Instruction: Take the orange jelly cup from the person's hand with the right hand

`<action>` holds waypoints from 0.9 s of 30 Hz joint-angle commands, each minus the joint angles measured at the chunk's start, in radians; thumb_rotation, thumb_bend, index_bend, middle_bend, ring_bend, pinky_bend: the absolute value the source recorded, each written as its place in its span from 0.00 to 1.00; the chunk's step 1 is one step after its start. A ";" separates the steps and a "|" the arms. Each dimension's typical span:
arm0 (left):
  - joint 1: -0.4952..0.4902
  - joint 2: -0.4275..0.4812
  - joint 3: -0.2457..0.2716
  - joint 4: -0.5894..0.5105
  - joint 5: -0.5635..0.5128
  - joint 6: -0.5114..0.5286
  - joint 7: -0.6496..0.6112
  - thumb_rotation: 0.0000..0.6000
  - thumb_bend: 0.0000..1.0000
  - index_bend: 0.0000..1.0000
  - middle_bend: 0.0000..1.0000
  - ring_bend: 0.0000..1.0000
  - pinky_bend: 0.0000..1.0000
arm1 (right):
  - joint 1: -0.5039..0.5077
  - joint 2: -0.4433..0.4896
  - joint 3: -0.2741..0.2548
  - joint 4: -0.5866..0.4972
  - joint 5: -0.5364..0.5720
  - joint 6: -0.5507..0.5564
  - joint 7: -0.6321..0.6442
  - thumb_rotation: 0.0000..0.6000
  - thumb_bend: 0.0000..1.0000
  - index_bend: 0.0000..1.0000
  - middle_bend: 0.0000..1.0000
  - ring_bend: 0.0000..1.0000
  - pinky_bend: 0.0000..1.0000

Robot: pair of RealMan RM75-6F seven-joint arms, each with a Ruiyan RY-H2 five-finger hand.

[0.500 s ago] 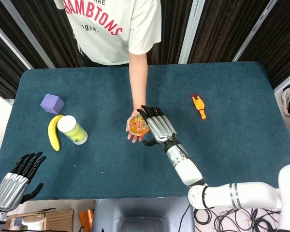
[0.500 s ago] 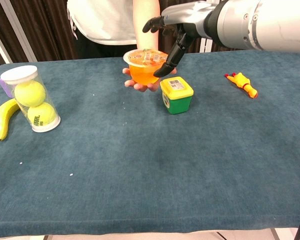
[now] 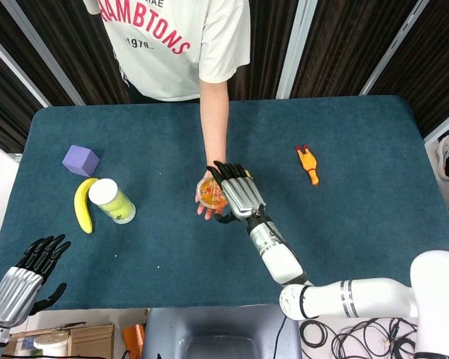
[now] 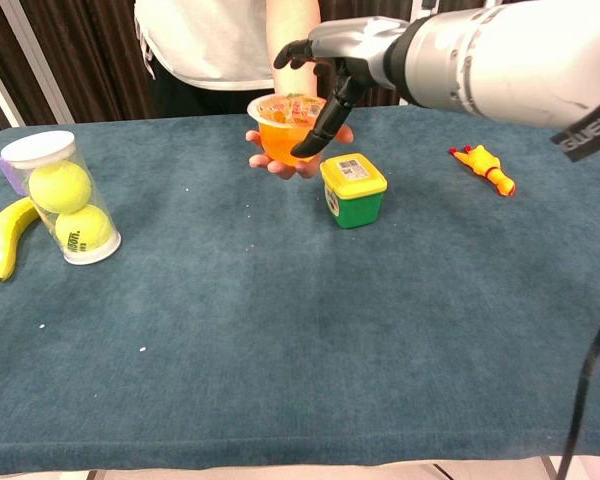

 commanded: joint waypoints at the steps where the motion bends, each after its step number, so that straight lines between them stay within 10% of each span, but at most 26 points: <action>1: 0.005 0.003 0.000 0.001 -0.003 0.009 -0.005 1.00 0.37 0.00 0.03 0.02 0.11 | 0.029 -0.040 0.006 0.050 0.032 -0.004 -0.006 1.00 0.15 0.01 0.02 0.00 0.01; 14: 0.018 0.006 -0.001 0.008 -0.002 0.035 -0.017 1.00 0.37 0.00 0.03 0.02 0.11 | 0.033 -0.108 -0.004 0.107 -0.066 0.056 0.024 1.00 0.15 0.61 0.47 0.42 0.55; 24: 0.017 0.005 -0.002 0.007 -0.005 0.028 -0.013 1.00 0.37 0.00 0.03 0.02 0.11 | -0.027 -0.058 -0.017 0.027 -0.229 0.142 0.075 1.00 0.16 0.67 0.52 0.47 0.60; 27: 0.017 0.004 0.000 0.005 -0.002 0.025 -0.008 1.00 0.37 0.00 0.03 0.02 0.11 | -0.159 0.091 -0.083 -0.178 -0.429 0.252 0.158 1.00 0.17 0.67 0.52 0.47 0.60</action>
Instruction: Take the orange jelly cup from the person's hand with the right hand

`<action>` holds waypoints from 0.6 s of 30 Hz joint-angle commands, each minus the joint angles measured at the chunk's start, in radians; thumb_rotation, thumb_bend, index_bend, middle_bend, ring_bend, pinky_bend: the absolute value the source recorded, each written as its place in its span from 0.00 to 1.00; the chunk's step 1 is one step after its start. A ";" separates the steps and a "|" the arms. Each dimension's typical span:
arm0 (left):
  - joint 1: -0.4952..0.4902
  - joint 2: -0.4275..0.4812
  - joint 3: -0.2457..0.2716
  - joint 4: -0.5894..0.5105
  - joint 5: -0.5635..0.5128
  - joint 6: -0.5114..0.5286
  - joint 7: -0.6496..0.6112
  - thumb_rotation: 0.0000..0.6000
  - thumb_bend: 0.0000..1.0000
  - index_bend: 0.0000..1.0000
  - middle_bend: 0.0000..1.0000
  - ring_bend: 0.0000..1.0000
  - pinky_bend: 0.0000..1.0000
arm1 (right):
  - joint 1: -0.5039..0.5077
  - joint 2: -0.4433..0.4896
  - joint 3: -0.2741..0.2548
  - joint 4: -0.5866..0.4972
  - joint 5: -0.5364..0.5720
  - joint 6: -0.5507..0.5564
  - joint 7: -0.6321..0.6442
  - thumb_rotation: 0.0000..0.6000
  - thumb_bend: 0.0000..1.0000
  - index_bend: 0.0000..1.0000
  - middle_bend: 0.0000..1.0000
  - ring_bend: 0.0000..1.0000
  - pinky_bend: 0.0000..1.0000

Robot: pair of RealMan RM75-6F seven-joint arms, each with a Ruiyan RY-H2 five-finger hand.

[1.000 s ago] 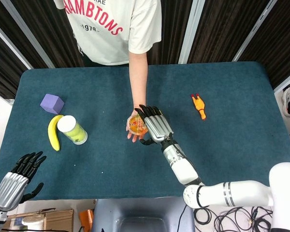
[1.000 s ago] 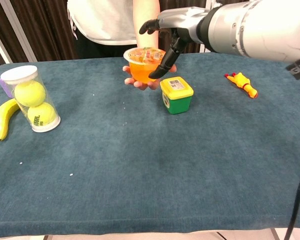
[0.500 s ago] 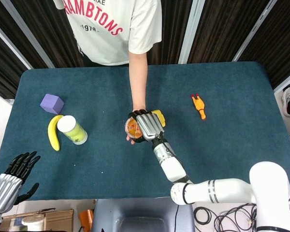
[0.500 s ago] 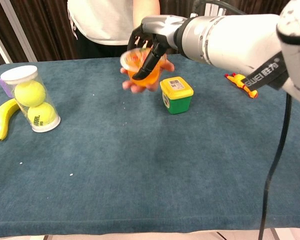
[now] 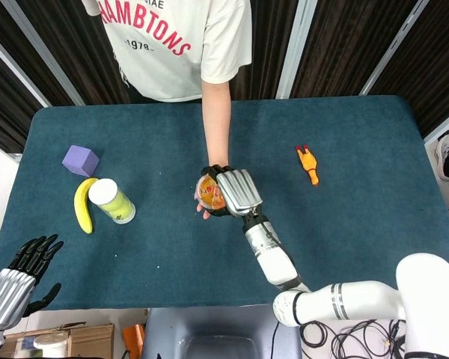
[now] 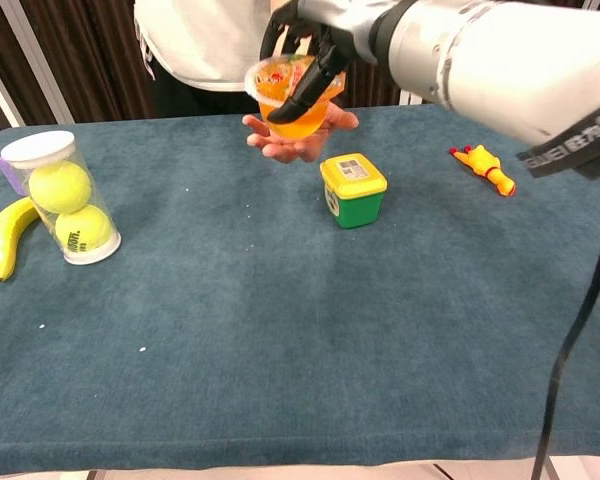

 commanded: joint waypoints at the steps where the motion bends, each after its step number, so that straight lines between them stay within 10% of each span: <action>1: 0.001 -0.001 0.002 -0.002 0.003 0.000 0.005 1.00 0.37 0.00 0.03 0.02 0.11 | -0.181 0.203 -0.113 -0.257 -0.261 0.127 0.116 1.00 0.17 0.66 0.52 0.47 0.60; 10: -0.013 -0.005 0.002 -0.010 0.006 -0.026 0.014 1.00 0.37 0.00 0.03 0.02 0.11 | -0.440 0.434 -0.390 -0.242 -0.519 0.093 0.357 1.00 0.17 0.59 0.52 0.45 0.59; 18: -0.015 -0.003 0.004 -0.014 0.009 -0.027 0.012 1.00 0.37 0.00 0.03 0.02 0.11 | -0.452 0.259 -0.412 0.008 -0.509 -0.097 0.434 1.00 0.17 0.36 0.33 0.26 0.54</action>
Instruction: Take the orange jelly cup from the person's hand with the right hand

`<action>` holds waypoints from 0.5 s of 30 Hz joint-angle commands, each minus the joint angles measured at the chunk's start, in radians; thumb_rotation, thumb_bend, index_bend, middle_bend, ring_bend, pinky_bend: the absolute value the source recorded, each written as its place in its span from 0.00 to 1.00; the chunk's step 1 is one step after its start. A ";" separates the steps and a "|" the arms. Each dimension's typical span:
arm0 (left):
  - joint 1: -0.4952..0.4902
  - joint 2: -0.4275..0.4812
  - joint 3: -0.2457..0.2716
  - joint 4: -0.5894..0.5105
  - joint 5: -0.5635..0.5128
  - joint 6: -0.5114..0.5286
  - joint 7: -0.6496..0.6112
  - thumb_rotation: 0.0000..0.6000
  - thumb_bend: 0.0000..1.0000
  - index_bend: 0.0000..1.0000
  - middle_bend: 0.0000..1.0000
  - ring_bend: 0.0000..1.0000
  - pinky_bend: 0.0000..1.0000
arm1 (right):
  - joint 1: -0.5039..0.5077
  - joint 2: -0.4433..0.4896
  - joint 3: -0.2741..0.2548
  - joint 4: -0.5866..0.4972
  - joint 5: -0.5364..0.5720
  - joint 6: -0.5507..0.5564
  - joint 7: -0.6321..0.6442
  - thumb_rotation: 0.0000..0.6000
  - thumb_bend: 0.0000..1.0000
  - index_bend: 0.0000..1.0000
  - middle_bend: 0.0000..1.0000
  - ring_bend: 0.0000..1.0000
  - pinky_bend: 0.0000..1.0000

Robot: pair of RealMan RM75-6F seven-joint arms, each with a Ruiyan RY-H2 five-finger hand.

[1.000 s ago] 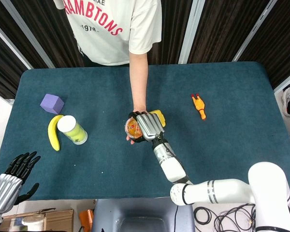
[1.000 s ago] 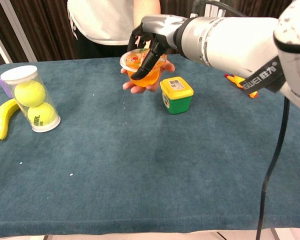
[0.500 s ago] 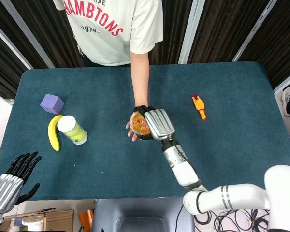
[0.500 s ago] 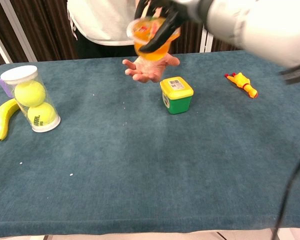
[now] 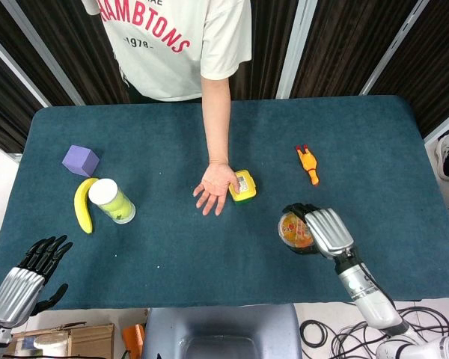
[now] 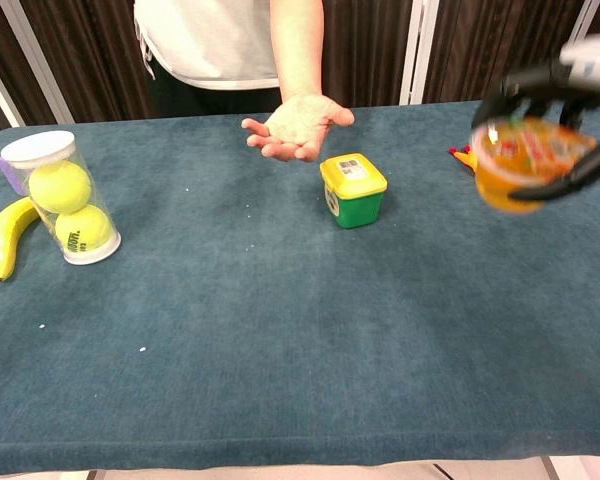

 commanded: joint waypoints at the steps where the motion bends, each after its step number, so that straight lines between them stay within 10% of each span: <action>1: 0.004 0.003 0.000 0.001 0.000 0.009 -0.007 1.00 0.37 0.00 0.03 0.02 0.11 | -0.010 -0.119 -0.013 0.146 0.013 -0.132 0.042 1.00 0.17 0.30 0.29 0.23 0.52; 9: 0.006 0.008 0.003 0.011 0.000 0.015 -0.028 1.00 0.37 0.00 0.03 0.02 0.11 | 0.007 -0.173 0.003 0.217 0.060 -0.252 0.012 1.00 0.16 0.02 0.11 0.06 0.36; 15: 0.010 0.007 0.005 0.010 0.005 0.022 -0.019 1.00 0.37 0.00 0.03 0.02 0.11 | -0.005 -0.092 -0.013 0.121 0.056 -0.256 -0.049 1.00 0.16 0.00 0.00 0.00 0.26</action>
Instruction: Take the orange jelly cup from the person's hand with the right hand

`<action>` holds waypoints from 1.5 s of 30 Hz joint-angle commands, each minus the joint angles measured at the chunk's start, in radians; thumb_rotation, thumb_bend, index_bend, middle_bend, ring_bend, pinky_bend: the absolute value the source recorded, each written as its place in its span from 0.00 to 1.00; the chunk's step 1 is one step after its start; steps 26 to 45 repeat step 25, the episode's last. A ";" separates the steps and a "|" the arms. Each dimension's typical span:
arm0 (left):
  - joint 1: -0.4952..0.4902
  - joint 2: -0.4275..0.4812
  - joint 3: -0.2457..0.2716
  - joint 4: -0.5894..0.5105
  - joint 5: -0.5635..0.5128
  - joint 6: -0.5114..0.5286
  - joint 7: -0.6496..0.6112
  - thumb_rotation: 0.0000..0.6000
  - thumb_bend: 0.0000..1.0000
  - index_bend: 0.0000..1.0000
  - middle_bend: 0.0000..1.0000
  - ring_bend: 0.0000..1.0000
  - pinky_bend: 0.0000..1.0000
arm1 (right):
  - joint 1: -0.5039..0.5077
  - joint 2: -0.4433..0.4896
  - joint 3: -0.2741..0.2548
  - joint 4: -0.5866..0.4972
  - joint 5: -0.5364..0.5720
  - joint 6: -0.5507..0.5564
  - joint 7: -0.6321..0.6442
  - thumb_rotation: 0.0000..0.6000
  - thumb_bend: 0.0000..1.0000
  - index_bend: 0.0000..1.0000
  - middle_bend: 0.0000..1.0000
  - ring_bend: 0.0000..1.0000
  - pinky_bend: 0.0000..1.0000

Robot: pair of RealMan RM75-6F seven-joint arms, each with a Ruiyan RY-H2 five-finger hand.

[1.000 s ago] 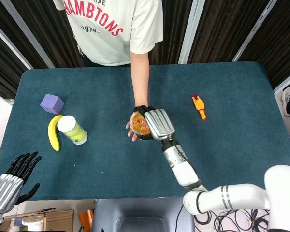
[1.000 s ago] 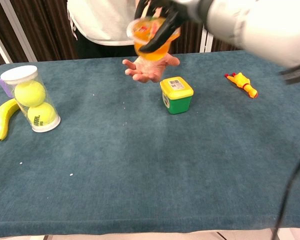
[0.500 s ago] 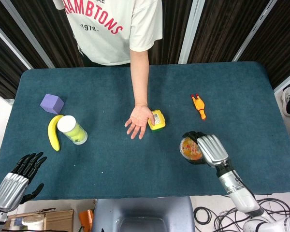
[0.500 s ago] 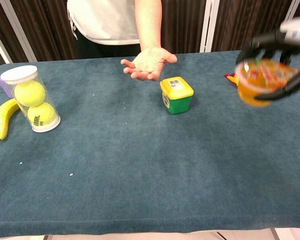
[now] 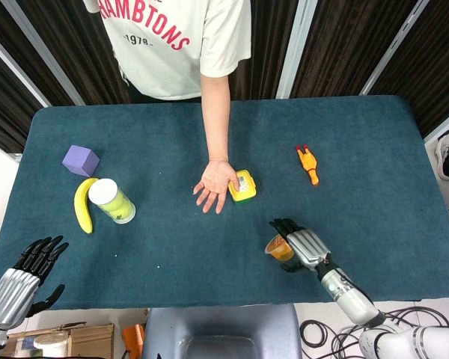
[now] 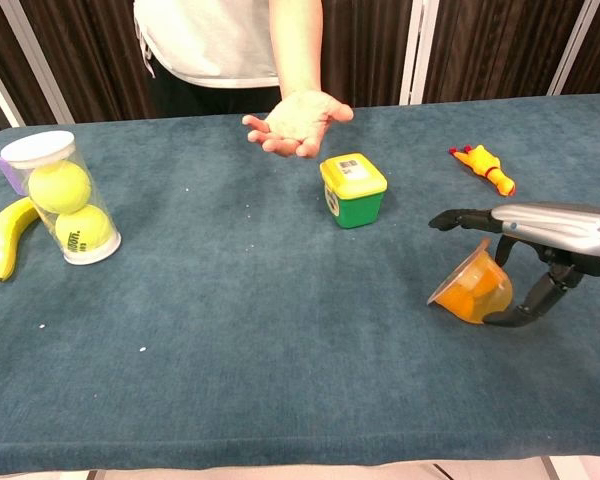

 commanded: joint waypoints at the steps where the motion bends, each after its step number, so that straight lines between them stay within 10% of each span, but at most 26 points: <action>1: 0.004 -0.001 0.001 -0.001 0.003 0.007 0.005 1.00 0.37 0.00 0.03 0.02 0.11 | -0.024 0.066 -0.014 -0.077 -0.034 0.036 -0.019 1.00 0.16 0.00 0.00 0.00 0.26; 11: 0.014 -0.002 -0.001 -0.004 0.000 0.022 0.012 1.00 0.37 0.00 0.03 0.02 0.11 | -0.364 0.364 -0.187 -0.224 -0.389 0.531 -0.015 1.00 0.16 0.00 0.00 0.00 0.11; 17: 0.020 -0.003 -0.006 -0.006 -0.005 0.032 0.018 1.00 0.37 0.00 0.03 0.02 0.11 | -0.635 0.230 -0.162 -0.002 -0.373 0.844 0.033 1.00 0.16 0.00 0.00 0.00 0.00; 45: 0.024 -0.004 -0.005 -0.006 0.000 0.036 0.025 1.00 0.37 0.00 0.03 0.02 0.11 | -0.654 0.217 -0.117 0.021 -0.418 0.827 0.048 1.00 0.16 0.00 0.00 0.00 0.00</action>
